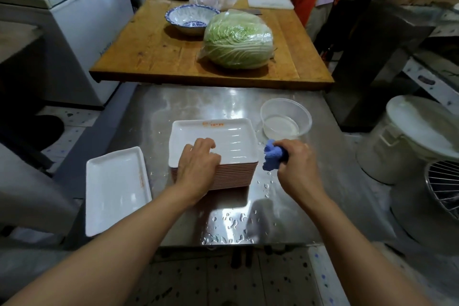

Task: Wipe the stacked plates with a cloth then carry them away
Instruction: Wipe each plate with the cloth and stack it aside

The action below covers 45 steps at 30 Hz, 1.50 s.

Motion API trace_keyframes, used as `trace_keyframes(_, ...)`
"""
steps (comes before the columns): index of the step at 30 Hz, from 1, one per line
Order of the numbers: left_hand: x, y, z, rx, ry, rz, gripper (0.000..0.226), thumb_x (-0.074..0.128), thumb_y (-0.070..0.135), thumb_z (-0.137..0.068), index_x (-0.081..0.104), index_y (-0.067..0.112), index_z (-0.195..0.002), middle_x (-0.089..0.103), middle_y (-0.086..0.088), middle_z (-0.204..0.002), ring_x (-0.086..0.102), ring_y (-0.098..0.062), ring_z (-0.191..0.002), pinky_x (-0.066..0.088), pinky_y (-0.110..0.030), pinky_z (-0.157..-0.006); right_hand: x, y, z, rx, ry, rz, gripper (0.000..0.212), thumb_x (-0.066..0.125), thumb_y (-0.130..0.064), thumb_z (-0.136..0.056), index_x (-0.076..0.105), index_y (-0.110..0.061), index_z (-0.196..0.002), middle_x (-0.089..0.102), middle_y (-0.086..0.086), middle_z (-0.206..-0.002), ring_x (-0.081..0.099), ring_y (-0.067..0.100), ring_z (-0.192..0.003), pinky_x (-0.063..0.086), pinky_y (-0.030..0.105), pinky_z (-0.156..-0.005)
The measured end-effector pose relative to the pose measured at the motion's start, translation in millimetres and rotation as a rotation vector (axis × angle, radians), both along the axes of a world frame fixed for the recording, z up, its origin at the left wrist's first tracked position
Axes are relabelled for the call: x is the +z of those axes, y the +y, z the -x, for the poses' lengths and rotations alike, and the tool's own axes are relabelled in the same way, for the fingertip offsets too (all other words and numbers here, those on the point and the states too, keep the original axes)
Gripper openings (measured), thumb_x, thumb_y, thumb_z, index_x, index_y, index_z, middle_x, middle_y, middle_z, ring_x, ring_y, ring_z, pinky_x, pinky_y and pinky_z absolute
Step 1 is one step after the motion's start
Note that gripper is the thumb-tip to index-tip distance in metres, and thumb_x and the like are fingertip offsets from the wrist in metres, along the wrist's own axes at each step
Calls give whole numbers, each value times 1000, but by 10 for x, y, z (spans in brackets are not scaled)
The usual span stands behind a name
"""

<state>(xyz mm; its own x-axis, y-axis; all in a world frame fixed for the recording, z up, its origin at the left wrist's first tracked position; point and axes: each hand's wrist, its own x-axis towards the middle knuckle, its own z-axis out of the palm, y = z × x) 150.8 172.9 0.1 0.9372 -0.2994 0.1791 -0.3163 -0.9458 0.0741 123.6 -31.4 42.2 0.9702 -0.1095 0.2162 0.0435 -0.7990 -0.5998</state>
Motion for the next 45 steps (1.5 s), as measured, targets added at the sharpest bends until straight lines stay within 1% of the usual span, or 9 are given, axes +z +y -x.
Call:
trace_keyframes(4, 54, -41, 39, -94, -151, -4, 17, 79, -7, -57, 73, 5, -66, 68, -9, -87, 64, -28, -80, 43, -30, -58, 10, -46, 43, -18, -26, -40, 40, 50, 14, -69, 71, -7, -95, 67, 13, -95, 44, 20, -82, 25, 18, -66)
trace_keyframes(7, 114, -40, 78, -119, -158, 49, 21, 80, -9, -51, 70, 8, -60, 69, -7, -79, 64, -28, -74, 46, -31, -54, 33, -75, 72, -15, -50, -68, 38, 49, 17, -66, 70, -3, -92, 68, 15, -91, 43, 17, -78, 25, 16, -66)
trace_keyframes(16, 552, 1, 67, -4, -212, 258, 7, 65, 10, -84, 60, 7, -88, 64, -9, -74, 58, -32, -66, 40, -35, -62, 208, -95, 93, -96, -83, -231, 47, 51, 10, -76, 66, -16, -112, 67, 6, -99, 60, 21, -89, 50, 36, -83)
trace_keyframes(24, 990, 93, 209, 67, -18, 954, 16, 55, 16, -93, 53, 23, -78, 57, 10, -67, 53, -9, -63, 43, -31, -61, 800, 195, 103, -7, -422, -383, 52, 54, 14, -75, 62, -10, -121, 62, 2, -120, 56, 18, -113, 46, 39, -98)
trace_keyframes(28, 1058, 120, 335, 68, 180, 1283, 9, 56, 24, -90, 59, 21, -81, 63, 7, -69, 57, -11, -66, 49, -39, -68, 1000, 383, 93, 86, -504, -245, 60, 55, 13, -71, 57, -10, -127, 51, 6, -134, 45, 19, -125, 34, 26, -107)
trace_keyframes(31, 1080, 131, 385, 65, 220, 1400, 16, 54, 13, -93, 60, 20, -80, 65, 7, -66, 57, -6, -61, 47, -31, -64, 1050, 527, 89, 250, -440, -191, 53, 50, -4, -77, 55, -9, -129, 39, 2, -140, 31, 13, -131, 20, 16, -110)
trace_keyframes(35, 1139, 194, 441, 91, 241, 1438, 20, 52, 8, -94, 60, 20, -81, 67, 4, -69, 59, -9, -64, 48, -32, -67, 1072, 622, 22, 241, -497, -153, 41, 51, -13, -88, 55, -8, -128, 50, 8, -132, 40, 20, -121, 22, 10, -102)
trace_keyframes(40, 1271, 207, 497, 68, 279, 1495, 14, 50, 9, -95, 58, 16, -87, 67, -3, -74, 62, -17, -68, 53, -35, -68, 1136, 770, -172, 232, -565, 57, 43, 46, -19, -88, 54, -10, -130, 50, 11, -129, 38, 26, -123, 31, 38, -102)
trace_keyframes(45, 1359, 224, 529, 61, 297, 1565, 11, 49, 9, -95, 57, 11, -88, 68, -1, -69, 65, -13, -62, 56, -25, -58, 1141, 794, -271, 268, -575, 245, 47, 37, -27, -93, 47, -12, -136, 50, 10, -132, 48, 25, -117, 38, 41, -97)
